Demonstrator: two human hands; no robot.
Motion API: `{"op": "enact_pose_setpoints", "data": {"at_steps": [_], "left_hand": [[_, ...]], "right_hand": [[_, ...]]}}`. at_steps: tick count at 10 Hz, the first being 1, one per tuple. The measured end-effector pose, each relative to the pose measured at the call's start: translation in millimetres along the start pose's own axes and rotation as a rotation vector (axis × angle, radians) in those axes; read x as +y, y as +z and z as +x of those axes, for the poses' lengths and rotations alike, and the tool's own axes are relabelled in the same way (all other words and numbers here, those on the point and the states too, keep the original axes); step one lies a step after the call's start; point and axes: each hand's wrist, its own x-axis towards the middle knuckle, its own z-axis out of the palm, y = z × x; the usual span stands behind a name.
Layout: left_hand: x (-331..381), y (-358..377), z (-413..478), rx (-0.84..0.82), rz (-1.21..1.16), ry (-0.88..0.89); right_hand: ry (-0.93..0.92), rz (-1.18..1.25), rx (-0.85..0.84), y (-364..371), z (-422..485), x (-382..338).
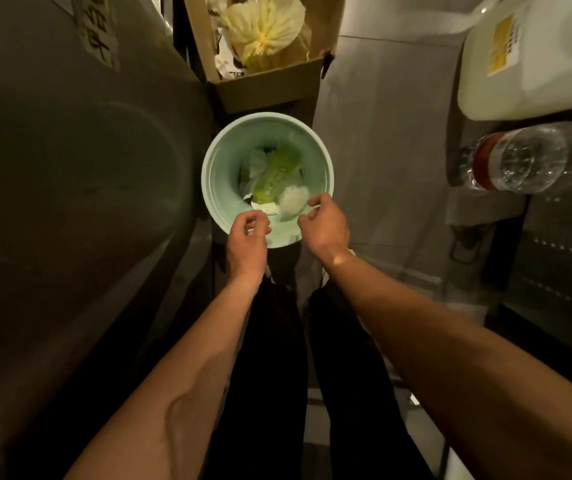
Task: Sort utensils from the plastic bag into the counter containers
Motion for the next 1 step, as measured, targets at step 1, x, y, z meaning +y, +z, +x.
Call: {"op": "enact_pose_setpoints", "data": {"at_steps": [1], "left_hand": [[8.1,3.9,-3.3,0.003,-0.015,0.022]], "right_hand": [[-0.027,0.085,-0.031,-8.0,-5.5,-3.7]]}}
